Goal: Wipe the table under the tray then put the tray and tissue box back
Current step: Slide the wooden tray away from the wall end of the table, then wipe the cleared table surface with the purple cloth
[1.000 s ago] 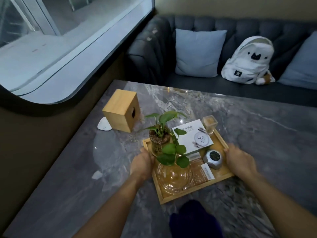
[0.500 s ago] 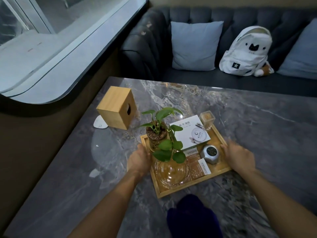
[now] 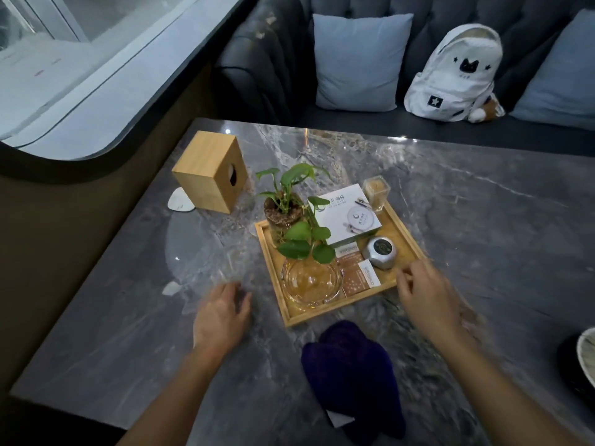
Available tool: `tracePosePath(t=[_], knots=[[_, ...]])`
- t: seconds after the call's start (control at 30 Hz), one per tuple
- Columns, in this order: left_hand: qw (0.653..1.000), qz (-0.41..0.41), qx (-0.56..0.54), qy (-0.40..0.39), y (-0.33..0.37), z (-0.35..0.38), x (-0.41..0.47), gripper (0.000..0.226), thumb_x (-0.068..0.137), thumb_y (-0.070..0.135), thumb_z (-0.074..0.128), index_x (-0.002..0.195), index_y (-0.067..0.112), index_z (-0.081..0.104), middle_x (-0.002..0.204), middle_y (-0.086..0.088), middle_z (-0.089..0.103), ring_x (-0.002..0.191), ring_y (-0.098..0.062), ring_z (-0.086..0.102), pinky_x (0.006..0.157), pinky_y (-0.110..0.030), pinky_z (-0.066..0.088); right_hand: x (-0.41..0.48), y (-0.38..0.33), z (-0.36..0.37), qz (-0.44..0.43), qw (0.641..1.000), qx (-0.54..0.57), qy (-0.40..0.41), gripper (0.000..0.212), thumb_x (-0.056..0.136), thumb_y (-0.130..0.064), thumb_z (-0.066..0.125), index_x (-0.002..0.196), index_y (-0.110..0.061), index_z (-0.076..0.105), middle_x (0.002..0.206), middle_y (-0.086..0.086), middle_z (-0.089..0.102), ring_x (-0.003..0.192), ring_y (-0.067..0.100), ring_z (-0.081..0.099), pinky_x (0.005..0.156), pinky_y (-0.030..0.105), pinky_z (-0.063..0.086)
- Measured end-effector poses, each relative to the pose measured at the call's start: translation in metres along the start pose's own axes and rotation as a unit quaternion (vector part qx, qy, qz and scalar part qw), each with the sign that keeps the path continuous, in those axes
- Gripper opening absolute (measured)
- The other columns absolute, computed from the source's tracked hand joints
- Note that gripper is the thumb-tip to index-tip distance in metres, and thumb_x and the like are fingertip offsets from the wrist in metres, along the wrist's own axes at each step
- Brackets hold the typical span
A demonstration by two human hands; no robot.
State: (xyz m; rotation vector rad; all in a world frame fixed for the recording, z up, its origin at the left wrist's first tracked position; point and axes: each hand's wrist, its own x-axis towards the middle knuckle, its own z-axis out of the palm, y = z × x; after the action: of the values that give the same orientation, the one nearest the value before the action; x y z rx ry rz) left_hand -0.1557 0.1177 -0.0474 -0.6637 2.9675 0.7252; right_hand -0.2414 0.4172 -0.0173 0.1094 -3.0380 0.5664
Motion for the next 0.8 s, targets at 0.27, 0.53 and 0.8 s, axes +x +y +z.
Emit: tracePosePath(t=[0.27, 0.53, 0.8], knots=[[0.996, 0.023, 0.087, -0.009, -0.017, 0.028, -0.045, 0.082, 0.079, 0.063, 0.018, 0.143, 0.013, 0.027, 0.152, -0.008, 0.030, 0.142, -0.024, 0.024, 0.116, -0.040, 0.021, -0.071, -0.028, -0.002, -0.105, 0.971, 0.061, -0.208, 0.091, 0.066, -0.083, 0.020, 0.135, -0.026, 0.034, 0.139, -0.003, 0.039, 0.128, 0.019, 0.035, 0.107, 0.040, 0.028], [0.993, 0.043, 0.113, 0.013, -0.018, 0.034, -0.049, 0.091, 0.078, 0.070, -0.006, 0.145, 0.012, 0.017, 0.155, -0.007, 0.023, 0.144, -0.022, 0.015, 0.115, -0.035, 0.007, -0.102, -0.030, 0.027, -0.235, 0.924, -0.087, -0.288, 0.099, 0.061, -0.086, 0.033, 0.142, -0.031, 0.018, 0.152, 0.002, 0.024, 0.137, 0.023, 0.028, 0.105, 0.045, 0.029], [1.000, 0.011, 0.009, 0.019, -0.023, 0.012, -0.052, 0.070, 0.085, 0.055, 0.033, 0.141, 0.013, 0.032, 0.135, -0.009, 0.053, 0.123, -0.027, 0.050, 0.103, -0.038, 0.040, -0.106, -0.052, 0.045, -0.272, 0.936, -0.004, -0.223, 0.070, 0.054, -0.050, 0.059, 0.117, -0.022, 0.050, 0.109, -0.001, 0.053, 0.095, 0.018, 0.056, 0.073, 0.033, 0.057]])
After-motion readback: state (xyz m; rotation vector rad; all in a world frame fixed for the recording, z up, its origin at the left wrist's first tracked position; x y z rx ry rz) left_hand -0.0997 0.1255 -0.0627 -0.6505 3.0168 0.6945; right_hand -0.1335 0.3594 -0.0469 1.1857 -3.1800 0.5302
